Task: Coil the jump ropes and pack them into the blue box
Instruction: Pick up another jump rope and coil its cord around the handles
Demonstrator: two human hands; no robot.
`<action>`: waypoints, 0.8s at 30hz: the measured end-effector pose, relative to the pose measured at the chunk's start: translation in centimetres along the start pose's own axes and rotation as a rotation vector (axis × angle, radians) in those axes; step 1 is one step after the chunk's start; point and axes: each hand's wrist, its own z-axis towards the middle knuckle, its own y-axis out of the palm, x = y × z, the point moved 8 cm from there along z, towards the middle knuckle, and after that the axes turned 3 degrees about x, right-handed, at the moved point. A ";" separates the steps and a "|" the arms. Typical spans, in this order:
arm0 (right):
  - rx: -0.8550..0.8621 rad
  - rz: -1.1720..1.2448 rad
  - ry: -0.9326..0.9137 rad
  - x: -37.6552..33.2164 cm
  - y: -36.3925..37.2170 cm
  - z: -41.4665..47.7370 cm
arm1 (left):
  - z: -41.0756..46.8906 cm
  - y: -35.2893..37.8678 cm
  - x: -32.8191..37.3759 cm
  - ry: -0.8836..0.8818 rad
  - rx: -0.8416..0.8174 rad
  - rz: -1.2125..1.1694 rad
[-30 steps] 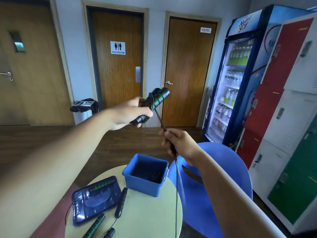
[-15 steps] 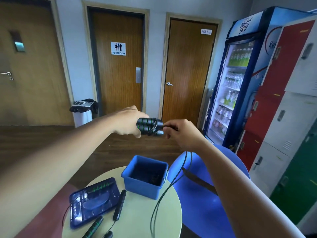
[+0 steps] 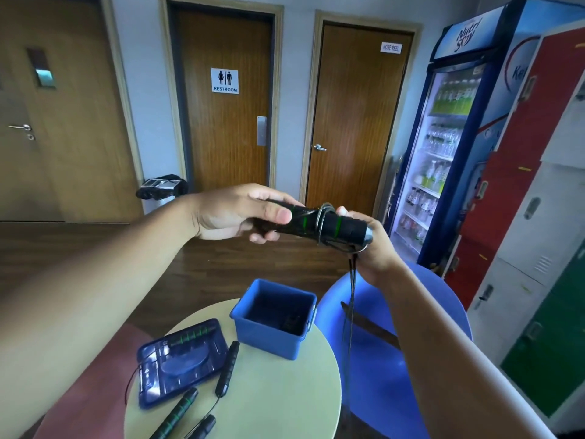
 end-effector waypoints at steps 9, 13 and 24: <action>0.293 -0.225 0.122 4.6 0.0 -2.6 | 1.0 -4.7 -1.0 0.154 0.675 -0.192; 0.138 -0.438 0.190 5.2 2.5 -3.1 | 0.4 -5.0 -1.7 0.046 0.959 0.309; -0.086 -1.195 0.024 1.3 3.5 -2.3 | 2.0 -2.4 -2.4 0.012 0.667 1.116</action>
